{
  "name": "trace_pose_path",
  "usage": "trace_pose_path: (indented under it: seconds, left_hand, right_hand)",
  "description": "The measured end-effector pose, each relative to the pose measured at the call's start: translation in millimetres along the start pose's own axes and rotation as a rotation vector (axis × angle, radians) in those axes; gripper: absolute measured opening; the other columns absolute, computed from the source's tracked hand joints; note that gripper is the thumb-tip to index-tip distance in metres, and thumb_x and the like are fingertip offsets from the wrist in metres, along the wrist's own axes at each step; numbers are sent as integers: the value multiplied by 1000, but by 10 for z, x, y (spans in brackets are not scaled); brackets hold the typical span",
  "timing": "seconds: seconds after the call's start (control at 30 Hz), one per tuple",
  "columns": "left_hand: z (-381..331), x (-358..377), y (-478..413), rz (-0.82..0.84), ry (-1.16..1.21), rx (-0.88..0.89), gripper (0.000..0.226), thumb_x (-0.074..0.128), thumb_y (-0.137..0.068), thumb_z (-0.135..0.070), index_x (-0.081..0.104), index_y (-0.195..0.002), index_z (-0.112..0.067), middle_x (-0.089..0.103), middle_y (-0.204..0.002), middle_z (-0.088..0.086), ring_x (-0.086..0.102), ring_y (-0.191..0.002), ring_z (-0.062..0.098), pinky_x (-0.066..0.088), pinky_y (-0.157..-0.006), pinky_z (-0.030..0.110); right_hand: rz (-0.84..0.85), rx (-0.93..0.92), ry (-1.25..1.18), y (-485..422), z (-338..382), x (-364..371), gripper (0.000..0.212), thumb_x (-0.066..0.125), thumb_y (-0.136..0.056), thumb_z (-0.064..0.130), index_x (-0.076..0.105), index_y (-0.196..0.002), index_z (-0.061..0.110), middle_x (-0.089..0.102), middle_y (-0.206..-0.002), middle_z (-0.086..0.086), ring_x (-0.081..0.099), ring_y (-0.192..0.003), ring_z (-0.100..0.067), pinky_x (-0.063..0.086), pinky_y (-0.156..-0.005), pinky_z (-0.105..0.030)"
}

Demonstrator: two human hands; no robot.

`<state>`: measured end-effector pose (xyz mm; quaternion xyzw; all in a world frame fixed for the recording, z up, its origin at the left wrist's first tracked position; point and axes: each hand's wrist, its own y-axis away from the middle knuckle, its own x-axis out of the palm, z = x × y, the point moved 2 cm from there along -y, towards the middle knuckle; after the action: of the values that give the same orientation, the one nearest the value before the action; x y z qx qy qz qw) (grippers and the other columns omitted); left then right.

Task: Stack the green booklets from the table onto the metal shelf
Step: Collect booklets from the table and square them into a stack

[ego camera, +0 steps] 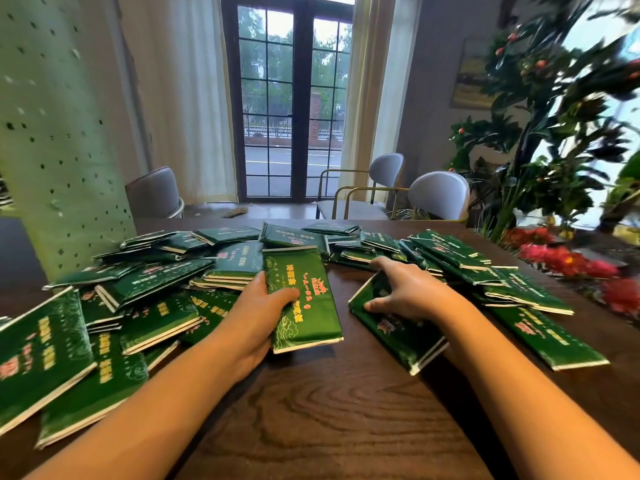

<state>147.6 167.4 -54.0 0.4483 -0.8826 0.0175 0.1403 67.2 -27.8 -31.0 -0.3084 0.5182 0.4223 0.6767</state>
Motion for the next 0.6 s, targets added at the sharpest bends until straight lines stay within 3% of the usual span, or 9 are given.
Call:
trace_pose_path:
  seconds: [0.07, 0.13, 0.23, 0.33, 0.43, 0.5, 0.6]
  left_hand:
    - [-2, 3, 10, 1, -54, 10, 18, 49, -94, 3, 54, -109, -6, 70, -95, 15, 69, -74, 21, 59, -59, 29]
    - [8, 6, 15, 3, -101, 28, 19, 48, -95, 2, 54, -110, -8, 70, -97, 14, 70, -75, 21, 59, -60, 29]
    - [27, 12, 18, -2, -236, 104, 26, 48, -95, 2, 52, -116, -14, 70, -101, 7, 70, -85, 19, 58, -69, 33]
    - [19, 24, 35, -38, -341, 174, 25, 49, -95, 0, 52, -110, -20, 69, -100, 4, 70, -87, 20, 58, -78, 40]
    - [0, 44, 49, -72, -389, 228, 23, 51, -94, -2, 49, -105, -23, 68, -100, 5, 68, -90, 24, 55, -83, 47]
    - [-10, 55, 63, -77, -408, 275, 21, 51, -94, -3, 48, -107, -20, 66, -100, 2, 66, -89, 17, 56, -78, 34]
    - [-32, 57, 71, -105, -493, 402, 21, 52, -93, 0, 50, -104, -17, 64, -94, -4, 61, -82, 3, 47, -59, 7]
  right_hand:
    - [-48, -42, -116, -3, 45, -11, 70, 70, -82, 35, 32, -141, 28, 49, -137, -6, 52, -117, -25, 46, -96, -39]
    - [-102, -108, -343, 24, 130, -41, 58, 65, -87, 24, 37, -138, 27, 54, -130, -5, 60, -102, -20, 52, -83, -31]
    - [-197, -171, -640, 126, 294, -62, 45, 58, -87, 13, 46, -128, 26, 59, -116, -1, 67, -84, -21, 55, -80, -41]
    - [-291, -213, -755, 204, 449, -27, 38, 55, -86, 8, 50, -119, 26, 61, -101, 2, 66, -86, -22, 55, -81, -47]
    - [-353, -250, -865, 230, 567, 56, 34, 56, -84, 9, 53, -110, 30, 59, -103, 5, 65, -93, -23, 54, -80, -50]
    - [-379, -262, -934, 255, 626, 113, 36, 56, -82, 10, 54, -105, 37, 59, -105, 6, 65, -89, -27, 54, -77, -51]
    - [-472, -308, -940, 294, 680, 122, 37, 53, -83, 2, 54, -106, 31, 60, -98, 5, 63, -83, -29, 54, -72, -50]
